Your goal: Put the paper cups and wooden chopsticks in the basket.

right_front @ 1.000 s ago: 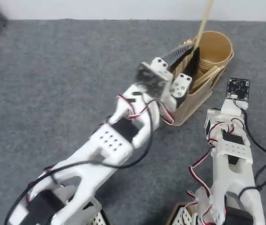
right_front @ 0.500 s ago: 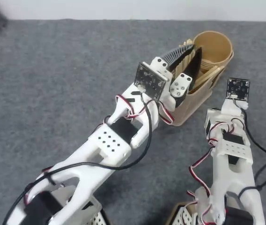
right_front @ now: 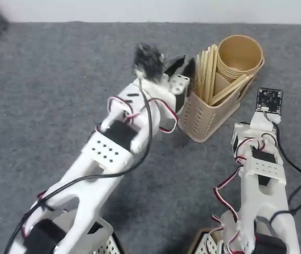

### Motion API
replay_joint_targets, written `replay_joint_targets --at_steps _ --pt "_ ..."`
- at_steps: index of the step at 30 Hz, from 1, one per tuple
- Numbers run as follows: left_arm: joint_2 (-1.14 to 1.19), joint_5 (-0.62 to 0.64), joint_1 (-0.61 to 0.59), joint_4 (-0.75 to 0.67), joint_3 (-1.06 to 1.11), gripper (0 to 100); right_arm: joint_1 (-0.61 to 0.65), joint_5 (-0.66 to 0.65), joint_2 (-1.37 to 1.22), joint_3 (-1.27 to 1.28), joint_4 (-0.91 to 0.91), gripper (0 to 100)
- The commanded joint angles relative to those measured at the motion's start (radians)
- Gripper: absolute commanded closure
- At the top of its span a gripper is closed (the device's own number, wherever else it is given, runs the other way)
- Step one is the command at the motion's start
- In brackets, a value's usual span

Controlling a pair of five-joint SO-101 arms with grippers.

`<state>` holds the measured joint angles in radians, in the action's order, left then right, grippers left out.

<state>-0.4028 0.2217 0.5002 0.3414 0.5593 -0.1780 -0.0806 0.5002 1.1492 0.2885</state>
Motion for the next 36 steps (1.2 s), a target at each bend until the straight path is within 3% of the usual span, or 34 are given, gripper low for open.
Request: replay_joint_targets --at_steps 1,4,11,17,27,32,36 --pt "-0.040 0.253 0.005 0.483 -0.271 84 0.005 -0.012 0.022 -0.011 -0.015 98.7" --pt "-0.035 0.450 0.008 0.701 -0.437 81 0.005 -0.012 0.024 -0.011 -0.010 98.7" --pt "-0.035 0.489 0.055 0.864 -0.526 81 0.007 -0.012 0.022 -0.011 -0.008 98.7" --pt "-0.035 0.532 0.052 0.844 -0.427 81 0.007 -0.012 0.019 -0.011 -0.008 98.7" --pt "-0.018 0.526 -0.009 0.537 -0.206 81 0.008 -0.012 0.018 -0.009 -0.008 98.7" --pt "0.175 0.526 -0.008 0.539 -0.291 81 0.008 -0.012 0.018 -0.009 -0.008 98.7" --pt "0.367 0.528 -0.008 0.683 -0.495 81 0.008 -0.012 0.018 -0.009 -0.008 98.7"
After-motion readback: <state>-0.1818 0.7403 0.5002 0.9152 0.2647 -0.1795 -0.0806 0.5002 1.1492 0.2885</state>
